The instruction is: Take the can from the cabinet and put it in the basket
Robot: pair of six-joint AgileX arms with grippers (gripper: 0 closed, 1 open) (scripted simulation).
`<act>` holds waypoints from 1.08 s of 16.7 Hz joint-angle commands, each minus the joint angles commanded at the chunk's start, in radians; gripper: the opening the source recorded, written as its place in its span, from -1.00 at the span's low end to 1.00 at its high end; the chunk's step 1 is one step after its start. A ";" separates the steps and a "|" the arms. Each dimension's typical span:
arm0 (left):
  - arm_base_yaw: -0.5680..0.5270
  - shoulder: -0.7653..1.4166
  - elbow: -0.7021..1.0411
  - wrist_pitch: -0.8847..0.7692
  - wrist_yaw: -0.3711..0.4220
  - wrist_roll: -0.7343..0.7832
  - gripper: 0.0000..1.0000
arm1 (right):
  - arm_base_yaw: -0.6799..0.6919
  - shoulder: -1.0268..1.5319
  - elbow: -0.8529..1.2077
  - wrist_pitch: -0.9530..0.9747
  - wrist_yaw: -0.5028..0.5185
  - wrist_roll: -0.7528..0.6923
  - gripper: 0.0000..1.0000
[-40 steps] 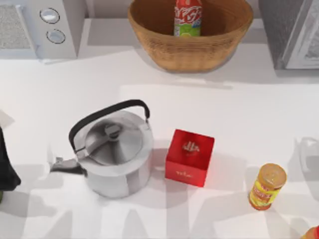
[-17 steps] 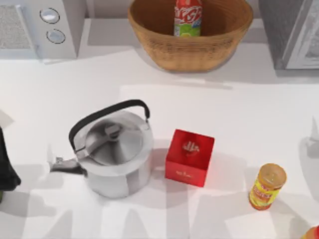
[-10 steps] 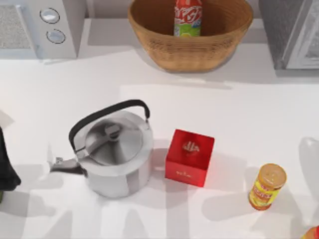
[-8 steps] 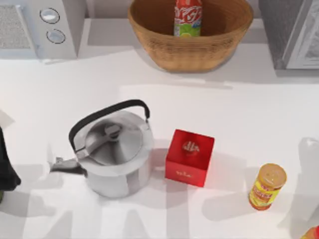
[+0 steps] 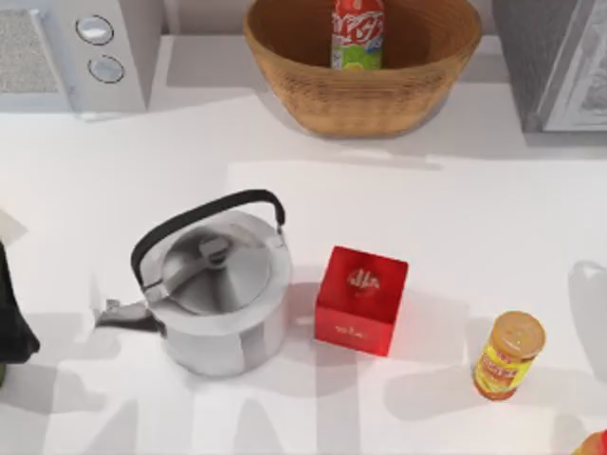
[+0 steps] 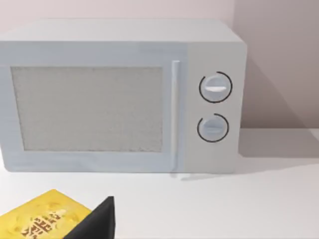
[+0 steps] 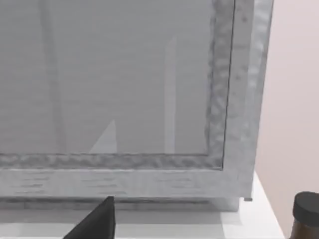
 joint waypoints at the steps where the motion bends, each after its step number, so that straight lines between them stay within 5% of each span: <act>1: 0.000 0.000 0.000 0.000 0.000 0.000 1.00 | 0.000 0.000 0.000 0.000 0.000 0.000 1.00; 9: 0.000 0.000 0.000 0.000 0.000 0.000 1.00 | -0.006 -0.011 0.153 -0.155 -0.016 0.000 1.00; 18: 0.000 0.000 0.000 0.000 0.000 0.000 1.00 | -0.033 -0.085 0.822 -0.945 -0.040 -0.001 1.00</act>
